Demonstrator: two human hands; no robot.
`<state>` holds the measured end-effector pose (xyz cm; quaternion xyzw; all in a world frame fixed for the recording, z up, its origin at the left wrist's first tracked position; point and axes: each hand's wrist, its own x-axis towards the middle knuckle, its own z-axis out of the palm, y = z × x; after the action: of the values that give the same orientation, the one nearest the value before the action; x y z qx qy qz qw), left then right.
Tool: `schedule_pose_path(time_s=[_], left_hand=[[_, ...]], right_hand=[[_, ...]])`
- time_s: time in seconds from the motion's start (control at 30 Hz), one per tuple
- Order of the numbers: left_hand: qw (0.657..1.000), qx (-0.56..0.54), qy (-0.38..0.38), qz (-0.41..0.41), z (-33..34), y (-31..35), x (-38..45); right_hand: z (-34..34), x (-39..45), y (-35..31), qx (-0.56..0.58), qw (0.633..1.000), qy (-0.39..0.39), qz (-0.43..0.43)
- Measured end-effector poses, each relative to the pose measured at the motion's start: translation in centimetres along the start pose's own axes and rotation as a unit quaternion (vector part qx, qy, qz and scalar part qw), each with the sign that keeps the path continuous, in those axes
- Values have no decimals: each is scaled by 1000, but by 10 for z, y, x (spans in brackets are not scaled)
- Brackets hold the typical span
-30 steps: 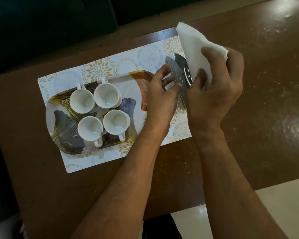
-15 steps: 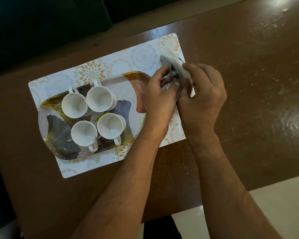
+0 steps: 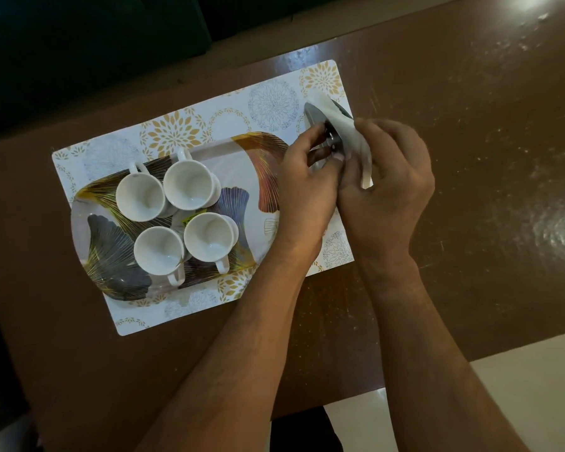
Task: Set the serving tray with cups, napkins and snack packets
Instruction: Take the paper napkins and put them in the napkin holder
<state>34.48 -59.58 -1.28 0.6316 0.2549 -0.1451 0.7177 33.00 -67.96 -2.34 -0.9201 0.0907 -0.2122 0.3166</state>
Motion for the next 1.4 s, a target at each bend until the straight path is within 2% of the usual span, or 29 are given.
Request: schedule_pose_path(time_s=[0.3,1.4], left_hand=[[1000,0,11,-25,-1,-2,-1],[999,39,-2,-24,-2,-15,-21]], right_hand=[[4,-9,1,13,996,-48,75],[-6,-30,0,18,995,-31,93]])
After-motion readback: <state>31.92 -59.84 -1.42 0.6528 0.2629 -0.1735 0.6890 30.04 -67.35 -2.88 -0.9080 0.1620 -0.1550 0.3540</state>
